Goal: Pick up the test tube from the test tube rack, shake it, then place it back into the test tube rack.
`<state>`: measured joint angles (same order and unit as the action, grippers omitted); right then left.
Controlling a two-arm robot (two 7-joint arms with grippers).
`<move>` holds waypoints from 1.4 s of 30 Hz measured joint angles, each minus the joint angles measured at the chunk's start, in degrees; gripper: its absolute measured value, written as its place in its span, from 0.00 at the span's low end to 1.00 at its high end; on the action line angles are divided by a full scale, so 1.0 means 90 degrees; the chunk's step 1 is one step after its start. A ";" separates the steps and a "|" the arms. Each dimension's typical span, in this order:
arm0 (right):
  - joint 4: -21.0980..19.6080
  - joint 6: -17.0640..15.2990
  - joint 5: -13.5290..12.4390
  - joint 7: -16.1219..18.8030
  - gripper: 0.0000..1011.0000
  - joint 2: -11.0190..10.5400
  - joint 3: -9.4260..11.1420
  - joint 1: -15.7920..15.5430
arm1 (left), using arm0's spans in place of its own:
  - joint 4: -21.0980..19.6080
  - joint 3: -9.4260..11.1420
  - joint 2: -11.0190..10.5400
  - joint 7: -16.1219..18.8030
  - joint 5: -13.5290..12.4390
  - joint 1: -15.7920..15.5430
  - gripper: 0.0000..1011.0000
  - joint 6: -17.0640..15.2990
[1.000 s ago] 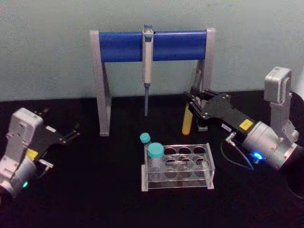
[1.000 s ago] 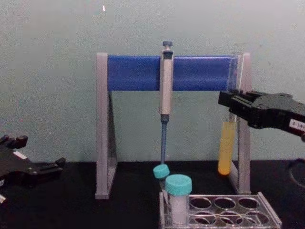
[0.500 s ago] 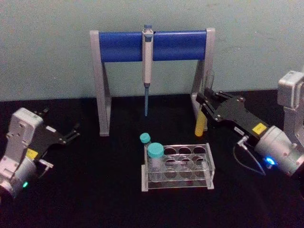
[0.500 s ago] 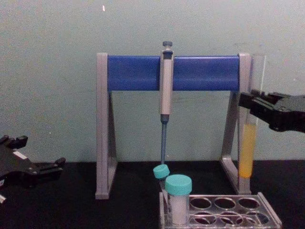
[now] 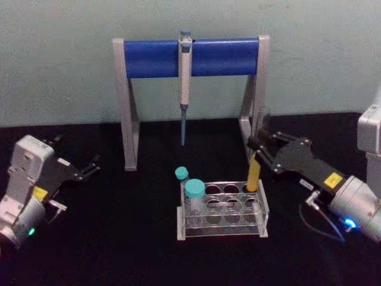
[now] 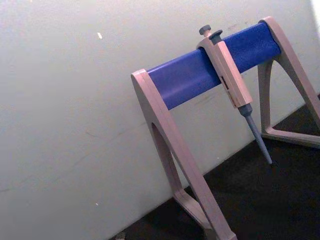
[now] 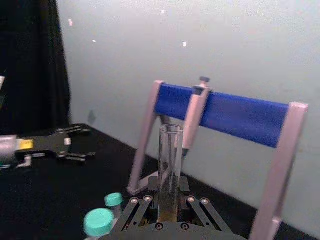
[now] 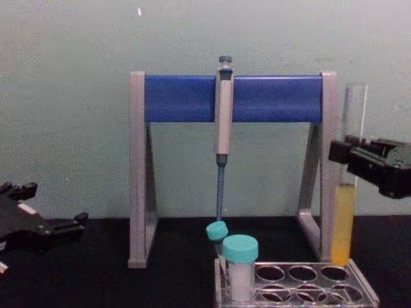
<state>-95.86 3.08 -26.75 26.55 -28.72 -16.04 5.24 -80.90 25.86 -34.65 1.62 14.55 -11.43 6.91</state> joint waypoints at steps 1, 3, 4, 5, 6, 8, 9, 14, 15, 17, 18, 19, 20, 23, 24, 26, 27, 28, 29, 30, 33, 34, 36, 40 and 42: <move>-0.0031 -0.0022 -0.0023 0.0026 0.23 -0.0012 -0.0013 -0.0018 | 0.0000 0.0000 0.0000 0.0000 0.0000 0.0000 1.00 0.0000; -0.0087 -0.0079 -0.0085 0.0101 0.23 -0.0042 -0.0065 -0.0042 | 0.0000 0.0000 0.0000 0.0000 0.0000 0.0000 1.00 0.0000; -0.0092 -0.0101 -0.0127 0.0162 0.23 -0.0047 -0.0107 -0.0037 | 0.0000 0.0000 0.0000 0.0000 0.0000 0.0000 1.00 0.0000; -0.0092 -0.0101 -0.0127 0.0162 0.23 -0.0047 -0.0107 -0.0037 | 0.0000 0.0000 0.0000 0.0000 0.0000 0.0000 1.00 0.0000; -0.0085 -0.0106 -0.0165 0.0219 0.23 -0.0045 -0.0157 -0.0011 | 0.0000 0.0000 0.0000 0.0000 0.0000 0.0000 1.00 0.0000; -0.0014 -0.0101 -0.0217 0.0318 0.23 -0.0015 -0.0254 0.0078 | 0.0000 0.0000 0.0000 0.0000 0.0001 0.0000 1.00 0.0000; 0.0022 -0.0095 -0.0232 0.0350 0.23 0.0005 -0.0295 0.0122 | 0.0000 0.0000 0.0000 0.0000 0.0000 0.0000 1.00 0.0000; 0.0338 0.0031 -0.0291 0.0511 0.23 0.0165 -0.0510 0.0451 | 0.0000 0.0000 0.0000 0.0000 0.0000 0.0000 1.00 0.0000; 0.0394 0.0057 -0.0300 0.0525 0.23 0.0195 -0.0535 0.0506 | 0.0000 0.0000 0.0000 0.0000 0.0001 0.0000 1.00 0.0000; 0.0521 0.0100 -0.0311 0.0558 0.23 0.0256 -0.0587 0.0624 | 0.0000 0.0000 0.0000 0.0000 0.0000 0.0000 1.00 0.0000; 0.0648 0.0143 -0.0313 0.0576 0.23 0.0313 -0.0630 0.0731 | 0.0000 0.0000 0.0000 0.0000 0.0001 0.0000 1.00 0.0000; 0.0710 0.0164 -0.0313 0.0585 0.23 0.0339 -0.0649 0.0789 | 0.0000 0.0000 0.0000 0.0000 0.0000 0.0000 1.00 0.0000; 0.0779 0.0182 -0.0314 0.0596 0.23 0.0362 -0.0666 0.0838 | 0.0000 0.0000 0.0000 0.0000 0.0001 0.0000 1.00 0.0000; 0.1071 0.0258 -0.0305 0.0608 0.23 0.0467 -0.0728 0.1073 | 0.0000 0.0000 0.0000 0.0000 0.0001 0.0000 1.00 0.0000; 0.1123 0.0270 -0.0301 0.0606 0.23 0.0485 -0.0735 0.1119 | 0.0000 0.0000 0.0000 0.0000 0.0000 0.0000 1.00 0.0000; 0.1285 0.0307 -0.0280 0.0580 0.23 0.0531 -0.0739 0.1230 | 0.0000 0.0000 0.0000 0.0000 0.0001 0.0000 1.00 0.0000; 0.1321 0.0319 -0.0269 0.0563 0.23 0.0544 -0.0739 0.1257 | 0.0000 0.0000 0.0000 0.0000 0.0001 0.0000 1.00 0.0000; 0.1348 0.0329 -0.0265 0.0556 0.23 0.0554 -0.0738 0.1280 | 0.0000 0.0000 0.0000 0.0000 0.0000 0.0001 1.00 0.0000; 0.1380 0.0339 -0.0260 0.0545 0.23 0.0562 -0.0734 0.1299 | 0.0000 0.0000 0.0000 0.0000 0.0001 0.0000 1.00 0.0000; 0.1432 0.0356 -0.0247 0.0516 0.23 0.0576 -0.0722 0.1326 | 0.0000 0.0000 0.0000 0.0000 0.0000 0.0000 1.00 0.0000; 0.1494 0.0369 -0.0226 0.0484 0.23 0.0586 -0.0698 0.1354 | 0.0000 0.0000 0.0000 0.0000 0.0000 0.0000 1.00 0.0000; 0.1500 0.0370 -0.0222 0.0472 0.23 0.0586 -0.0691 0.1355 | 0.0000 0.0000 0.0000 0.0000 0.0000 0.0000 1.00 0.0000; 0.1516 0.0371 -0.0214 0.0459 0.23 0.0589 -0.0679 0.1356 | 0.0000 0.0000 0.0000 0.0000 0.0001 0.0000 1.00 0.0000; 0.1527 0.0373 -0.0210 0.0445 0.23 0.0591 -0.0662 0.1354 | 0.0000 0.0000 0.0000 0.0000 0.0001 0.0001 1.00 0.0000; 0.1528 0.0373 -0.0210 0.0444 0.23 0.0593 -0.0654 0.1349 | 0.0000 0.0000 0.0000 0.0000 0.0001 0.0000 1.00 0.0000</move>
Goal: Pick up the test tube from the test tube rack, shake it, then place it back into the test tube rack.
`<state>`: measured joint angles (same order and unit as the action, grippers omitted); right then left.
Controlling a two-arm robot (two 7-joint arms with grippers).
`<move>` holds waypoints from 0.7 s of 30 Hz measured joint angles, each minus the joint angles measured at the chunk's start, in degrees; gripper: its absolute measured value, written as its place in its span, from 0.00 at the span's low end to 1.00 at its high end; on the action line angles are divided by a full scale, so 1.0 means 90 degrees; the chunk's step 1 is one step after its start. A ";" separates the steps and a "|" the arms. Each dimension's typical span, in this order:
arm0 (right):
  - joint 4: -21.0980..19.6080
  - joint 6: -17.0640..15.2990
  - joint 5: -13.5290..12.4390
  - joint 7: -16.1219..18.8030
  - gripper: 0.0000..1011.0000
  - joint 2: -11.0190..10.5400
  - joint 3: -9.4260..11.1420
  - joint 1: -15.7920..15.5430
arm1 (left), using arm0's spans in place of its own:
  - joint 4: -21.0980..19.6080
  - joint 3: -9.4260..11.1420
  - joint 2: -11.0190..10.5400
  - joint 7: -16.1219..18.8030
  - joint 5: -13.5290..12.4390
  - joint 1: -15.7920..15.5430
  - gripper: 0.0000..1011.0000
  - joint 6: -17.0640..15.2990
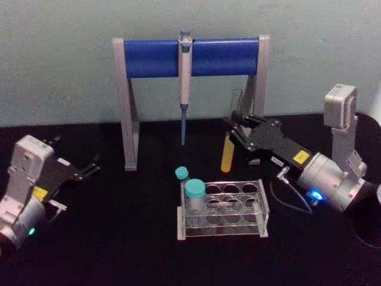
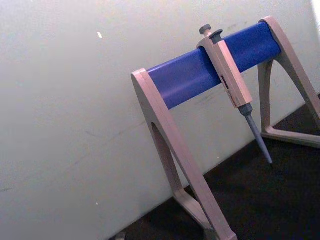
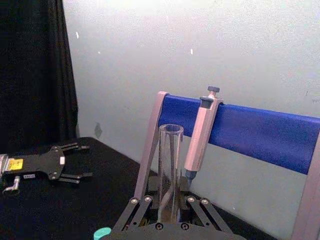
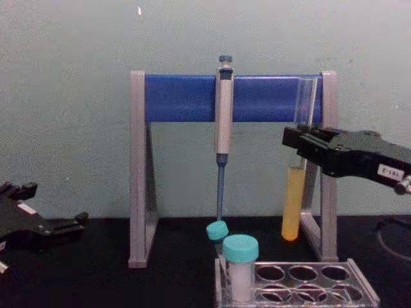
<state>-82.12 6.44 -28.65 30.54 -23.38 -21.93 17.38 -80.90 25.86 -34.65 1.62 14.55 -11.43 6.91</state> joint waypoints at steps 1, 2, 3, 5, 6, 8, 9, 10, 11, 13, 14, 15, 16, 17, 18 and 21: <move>0.0000 0.0000 0.0000 0.0000 0.23 0.0002 0.0002 -0.0002 | 0.0000 0.0000 0.0000 0.0000 0.0000 0.0000 1.00 0.0000; 0.0000 0.0000 0.0000 0.0000 0.23 0.0003 0.0003 -0.0004 | 0.0000 0.0000 0.0000 0.0000 0.0000 0.0000 1.00 0.0000; 0.0000 0.0000 0.0000 0.0000 0.23 0.0004 0.0004 -0.0007 | 0.0000 0.0000 0.0000 0.0000 0.0000 0.0000 1.00 0.0000; -0.0006 -0.0001 -0.0001 0.0000 0.23 0.0006 0.0008 -0.0011 | 0.0000 0.0000 0.0000 0.0000 -0.0001 0.0000 1.00 0.0000; -0.0008 -0.0002 -0.0002 0.0000 0.23 0.0007 0.0009 -0.0012 | 0.0000 0.0000 0.0000 0.0000 0.0000 0.0000 1.00 0.0000; -0.0012 -0.0003 -0.0002 0.0001 0.23 0.0008 0.0010 -0.0013 | 0.0000 0.0000 0.0000 0.0000 0.0000 0.0000 1.00 0.0000; -0.0014 -0.0003 -0.0002 0.0001 0.23 0.0009 0.0010 -0.0013 | 0.0000 0.0000 0.0000 0.0000 0.0000 0.0000 1.00 0.0000; -0.0019 -0.0003 -0.0002 0.0002 0.23 0.0011 0.0011 -0.0013 | 0.0000 0.0000 0.0000 0.0000 0.0000 0.0000 1.00 0.0000; -0.0019 -0.0003 -0.0002 0.0002 0.23 0.0011 0.0012 -0.0013 | 0.0000 0.0000 0.0000 0.0000 0.0000 0.0000 1.00 0.0000; -0.0025 -0.0003 -0.0002 0.0002 0.23 0.0011 0.0014 -0.0013 | 0.0000 0.0000 0.0000 0.0000 0.0000 0.0000 1.00 0.0000; -0.0031 -0.0003 -0.0002 0.0002 0.23 0.0011 0.0016 -0.0013 | 0.0000 0.0000 0.0000 0.0000 0.0000 0.0000 1.00 0.0000; -0.0039 -0.0003 -0.0002 0.0002 0.23 0.0009 0.0019 -0.0013 | 0.0000 0.0000 0.0000 0.0000 0.0000 0.0000 1.00 0.0000; -0.0042 -0.0003 -0.0002 0.0001 0.23 0.0009 0.0020 -0.0013 | 0.0000 0.0000 0.0000 0.0000 0.0000 0.0000 1.00 0.0000; -0.0047 -0.0005 -0.0002 -0.0001 0.23 0.0008 0.0022 -0.0013 | 0.0000 0.0000 0.0000 0.0000 0.0000 0.0000 1.00 0.0000; -0.0051 -0.0006 -0.0002 -0.0002 0.23 0.0007 0.0022 -0.0015 | 0.0000 0.0000 0.0000 0.0000 0.0000 0.0000 1.00 0.0000; -0.0063 -0.0007 -0.0002 -0.0005 0.23 0.0007 0.0023 -0.0022 | 0.0000 0.0000 0.0000 0.0000 0.0000 0.0000 1.00 0.0000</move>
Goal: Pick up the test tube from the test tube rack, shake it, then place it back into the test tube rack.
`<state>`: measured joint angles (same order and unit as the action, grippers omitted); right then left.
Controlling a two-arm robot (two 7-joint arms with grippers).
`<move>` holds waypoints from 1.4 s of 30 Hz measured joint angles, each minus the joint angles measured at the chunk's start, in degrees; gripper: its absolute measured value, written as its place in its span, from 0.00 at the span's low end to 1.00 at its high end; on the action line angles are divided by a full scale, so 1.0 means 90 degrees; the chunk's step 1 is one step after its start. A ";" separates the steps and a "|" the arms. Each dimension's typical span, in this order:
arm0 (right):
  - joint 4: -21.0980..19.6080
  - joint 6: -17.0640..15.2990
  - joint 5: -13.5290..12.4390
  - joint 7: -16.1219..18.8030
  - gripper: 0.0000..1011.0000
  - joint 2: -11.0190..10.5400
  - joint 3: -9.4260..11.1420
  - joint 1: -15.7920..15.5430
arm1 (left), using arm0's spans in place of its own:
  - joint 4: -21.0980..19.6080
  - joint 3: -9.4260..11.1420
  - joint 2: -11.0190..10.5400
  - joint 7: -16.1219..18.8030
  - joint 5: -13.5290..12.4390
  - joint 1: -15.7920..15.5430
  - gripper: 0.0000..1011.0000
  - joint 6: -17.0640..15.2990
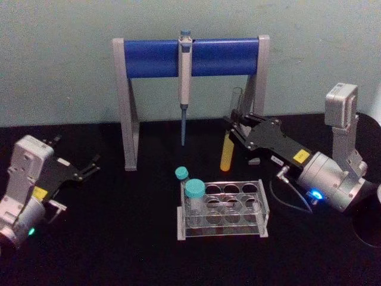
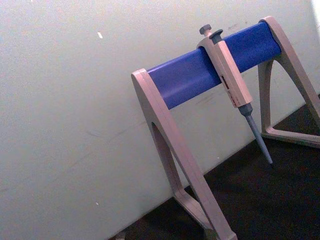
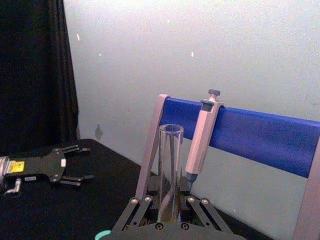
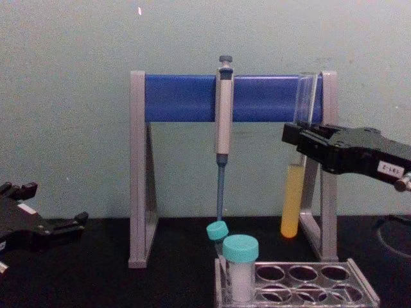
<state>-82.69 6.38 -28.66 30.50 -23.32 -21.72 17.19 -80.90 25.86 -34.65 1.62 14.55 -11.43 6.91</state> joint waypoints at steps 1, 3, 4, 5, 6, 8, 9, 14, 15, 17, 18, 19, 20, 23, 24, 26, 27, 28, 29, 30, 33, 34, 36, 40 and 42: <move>-0.0001 0.0000 0.0000 0.0000 0.23 0.0000 0.0000 -0.0001 | 0.0000 0.0000 0.0000 0.0000 0.0000 0.0000 1.00 0.0000; -0.0005 0.0000 0.0000 0.0000 0.23 0.0000 0.0000 -0.0003 | 0.0000 0.0000 0.0000 0.0000 0.0000 0.0000 1.00 0.0000; -0.0008 -0.0001 0.0001 -0.0003 0.23 0.0000 0.0000 -0.0005 | 0.0000 0.0000 0.0000 0.0000 0.0000 0.0000 1.00 0.0000; -0.0010 -0.0001 0.0000 -0.0004 0.23 0.0000 0.0000 -0.0005 | 0.0000 0.0000 0.0000 0.0000 0.0000 0.0000 1.00 0.0000; -0.0012 -0.0003 0.0001 -0.0005 0.23 0.0000 0.0000 -0.0006 | 0.0000 0.0000 0.0000 0.0000 0.0000 0.0000 1.00 0.0000; -0.0013 -0.0004 0.0001 -0.0005 0.23 0.0000 -0.0001 -0.0007 | 0.0000 0.0000 0.0000 0.0000 0.0000 0.0000 1.00 0.0000; -0.0013 -0.0004 0.0001 -0.0005 0.23 0.0000 -0.0001 -0.0007 | 0.0000 0.0000 0.0000 0.0000 0.0000 0.0001 1.00 0.0000; -0.0013 -0.0007 -0.0001 -0.0001 0.23 0.0000 -0.0002 -0.0007 | 0.0000 0.0000 0.0000 0.0000 0.0000 0.0000 1.00 0.0000; -0.0013 -0.0007 -0.0002 0.0000 0.23 0.0000 -0.0003 -0.0007 | 0.0000 0.0000 0.0000 0.0000 0.0000 0.0000 1.00 0.0000; -0.0012 -0.0006 -0.0004 0.0001 0.23 0.0002 -0.0003 -0.0007 | 0.0000 0.0000 0.0000 0.0000 0.0000 0.0000 1.00 0.0000; -0.0012 -0.0005 -0.0004 0.0001 0.23 0.0002 -0.0002 -0.0007 | 0.0000 0.0000 0.0000 0.0000 0.0000 0.0000 1.00 0.0000; -0.0012 -0.0005 -0.0005 0.0001 0.23 0.0003 -0.0002 -0.0008 | 0.0000 0.0000 0.0000 0.0000 0.0000 0.0000 1.00 0.0000; -0.0014 -0.0004 -0.0006 0.0001 0.23 0.0002 -0.0002 -0.0014 | 0.0000 0.0000 0.0000 0.0000 0.0000 0.0000 1.00 0.0000; -0.0028 -0.0003 -0.0006 -0.0001 0.23 -0.0001 -0.0001 -0.0022 | 0.0000 0.0000 0.0000 0.0000 0.0000 0.0001 1.00 0.0000; -0.0030 -0.0003 -0.0007 -0.0003 0.23 -0.0001 -0.0001 -0.0025 | 0.0000 0.0000 0.0000 0.0000 0.0000 0.0000 1.00 0.0000; -0.0033 -0.0002 -0.0005 -0.0007 0.23 -0.0001 0.0000 -0.0028 | 0.0000 0.0000 0.0000 0.0000 0.0000 0.0000 1.00 0.0000; -0.0035 -0.0003 -0.0004 -0.0011 0.23 -0.0001 0.0001 -0.0030 | 0.0000 0.0000 0.0000 0.0000 0.0000 0.0000 1.00 0.0000; -0.0036 -0.0002 -0.0004 -0.0012 0.23 -0.0001 0.0002 -0.0031 | 0.0000 0.0000 0.0000 0.0000 0.0000 0.0000 1.00 0.0000; -0.0038 -0.0002 -0.0003 -0.0014 0.23 -0.0001 0.0003 -0.0032 | 0.0000 0.0000 0.0000 0.0000 0.0000 0.0001 1.00 0.0000; -0.0039 -0.0001 -0.0002 -0.0015 0.23 -0.0002 0.0004 -0.0032 | 0.0000 0.0000 0.0000 0.0000 0.0000 0.0000 1.00 0.0000; -0.0061 -0.0001 -0.0002 -0.0016 0.23 -0.0014 0.0008 -0.0048 | 0.0000 0.0000 0.0000 0.0000 0.0000 0.0000 1.00 0.0000; -0.0072 -0.0004 -0.0002 -0.0016 0.23 -0.0021 0.0009 -0.0056 | 0.0000 0.0000 0.0000 0.0000 0.0000 0.0000 1.00 0.0000; -0.0120 -0.0018 -0.0010 -0.0016 0.23 -0.0046 0.0019 -0.0090 | 0.0000 0.0000 0.0000 0.0000 0.0000 0.0000 1.00 0.0000; -0.0261 -0.0049 -0.0042 -0.0017 0.23 -0.0110 0.0039 -0.0203 | 0.0000 0.0000 0.0000 0.0000 0.0000 0.0000 1.00 0.0000; -0.0368 -0.0067 -0.0049 -0.0028 0.23 -0.0163 0.0059 -0.0292 | 0.0000 0.0000 0.0000 0.0000 0.0000 0.0001 1.00 0.0000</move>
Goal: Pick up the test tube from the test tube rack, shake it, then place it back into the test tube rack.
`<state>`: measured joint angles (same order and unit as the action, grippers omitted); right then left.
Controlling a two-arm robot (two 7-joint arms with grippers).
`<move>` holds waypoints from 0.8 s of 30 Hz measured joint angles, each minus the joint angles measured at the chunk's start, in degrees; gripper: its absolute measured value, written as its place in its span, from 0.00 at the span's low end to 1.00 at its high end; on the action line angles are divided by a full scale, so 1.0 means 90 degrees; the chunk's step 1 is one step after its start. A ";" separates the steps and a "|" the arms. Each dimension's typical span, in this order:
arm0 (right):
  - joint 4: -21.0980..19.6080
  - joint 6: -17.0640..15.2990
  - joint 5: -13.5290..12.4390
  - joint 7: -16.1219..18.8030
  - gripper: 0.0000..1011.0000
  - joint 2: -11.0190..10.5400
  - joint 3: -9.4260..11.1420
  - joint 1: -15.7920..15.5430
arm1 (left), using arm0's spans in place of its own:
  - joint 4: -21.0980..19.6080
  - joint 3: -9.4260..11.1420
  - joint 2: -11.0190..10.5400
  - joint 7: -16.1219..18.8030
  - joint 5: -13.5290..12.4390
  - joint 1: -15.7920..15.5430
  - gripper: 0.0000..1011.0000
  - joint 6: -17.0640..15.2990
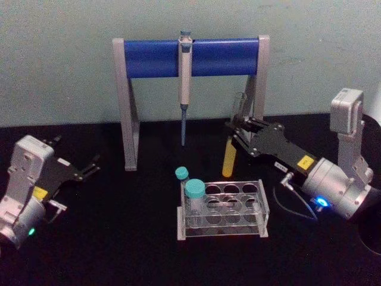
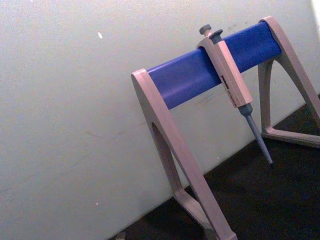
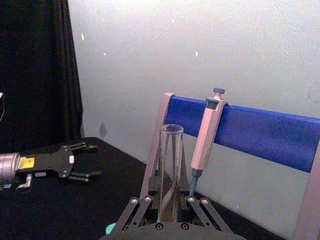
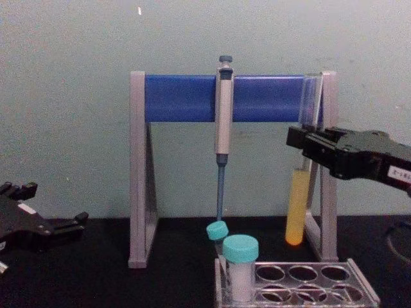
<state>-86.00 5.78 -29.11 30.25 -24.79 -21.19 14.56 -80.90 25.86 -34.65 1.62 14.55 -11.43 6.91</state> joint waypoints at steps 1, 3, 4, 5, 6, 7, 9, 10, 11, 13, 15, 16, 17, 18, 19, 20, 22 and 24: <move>-0.0032 -0.0005 -0.0002 -0.0005 0.23 -0.0020 0.0006 -0.0033 | 0.0000 0.0000 0.0000 0.0000 0.0000 0.0000 1.00 0.0000; -0.0125 -0.0022 -0.0011 -0.0023 0.23 -0.0075 0.0027 -0.0122 | 0.0000 0.0000 0.0000 0.0000 0.0000 0.0000 1.00 0.0000; -0.0153 -0.0026 -0.0015 -0.0031 0.23 -0.0091 0.0034 -0.0151 | 0.0000 0.0000 0.0000 0.0000 0.0000 0.0000 1.00 0.0000; -0.0181 -0.0031 -0.0016 -0.0039 0.23 -0.0107 0.0039 -0.0181 | 0.0000 0.0000 0.0000 0.0000 0.0000 -0.0001 1.00 0.0000; -0.0207 -0.0037 -0.0018 -0.0046 0.23 -0.0122 0.0044 -0.0207 | 0.0000 0.0000 0.0000 0.0000 0.0000 -0.0001 1.00 0.0000; -0.0228 -0.0041 -0.0017 -0.0051 0.23 -0.0136 0.0049 -0.0231 | 0.0000 0.0000 0.0000 0.0000 0.0000 0.0000 1.00 0.0000; -0.0275 -0.0045 -0.0008 -0.0079 0.23 -0.0170 0.0058 -0.0299 | 0.0000 0.0000 0.0000 0.0000 0.0000 0.0000 1.00 0.0000; -0.0290 -0.0049 0.0006 -0.0112 0.23 -0.0183 0.0063 -0.0334 | 0.0000 0.0000 0.0000 0.0000 0.0000 0.0000 1.00 0.0000; -0.0293 -0.0051 0.0013 -0.0121 0.23 -0.0186 0.0067 -0.0349 | 0.0000 0.0000 0.0000 0.0000 0.0000 0.0000 1.00 0.0000; -0.0294 -0.0055 0.0027 -0.0143 0.23 -0.0192 0.0079 -0.0379 | 0.0000 0.0000 0.0000 0.0000 0.0000 0.0000 1.00 0.0000; -0.0286 -0.0056 0.0039 -0.0147 0.23 -0.0192 0.0080 -0.0388 | 0.0000 0.0000 0.0000 0.0000 0.0000 0.0000 1.00 0.0000; -0.0278 -0.0057 0.0044 -0.0147 0.23 -0.0189 0.0080 -0.0390 | 0.0000 0.0000 0.0000 0.0000 0.0000 0.0000 1.00 0.0000; -0.0256 -0.0056 0.0052 -0.0148 0.23 -0.0178 0.0080 -0.0392 | 0.0000 0.0000 0.0000 0.0000 0.0000 0.0000 1.00 0.0000; -0.0243 -0.0056 0.0056 -0.0149 0.23 -0.0174 0.0079 -0.0392 | 0.0000 0.0000 0.0000 0.0000 0.0000 0.0000 1.00 0.0000; -0.0220 -0.0056 0.0068 -0.0148 0.23 -0.0164 0.0076 -0.0392 | 0.0000 0.0000 0.0000 0.0000 0.0000 0.0000 1.00 0.0000; -0.0204 -0.0055 0.0074 -0.0149 0.23 -0.0158 0.0073 -0.0391 | 0.0000 0.0000 0.0000 0.0000 0.0000 0.0000 1.00 0.0000; -0.0158 -0.0052 0.0090 -0.0149 0.23 -0.0139 0.0067 -0.0376 | 0.0000 0.0000 0.0000 0.0000 0.0000 -0.0001 1.00 0.0000; -0.0132 -0.0051 0.0109 -0.0151 0.23 -0.0127 0.0057 -0.0364 | 0.0000 0.0000 0.0000 0.0000 0.0000 0.0000 1.00 0.0000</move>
<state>-87.20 5.32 -28.12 28.89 -25.93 -20.68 11.28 -80.90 25.86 -34.65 1.62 14.55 -11.43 6.91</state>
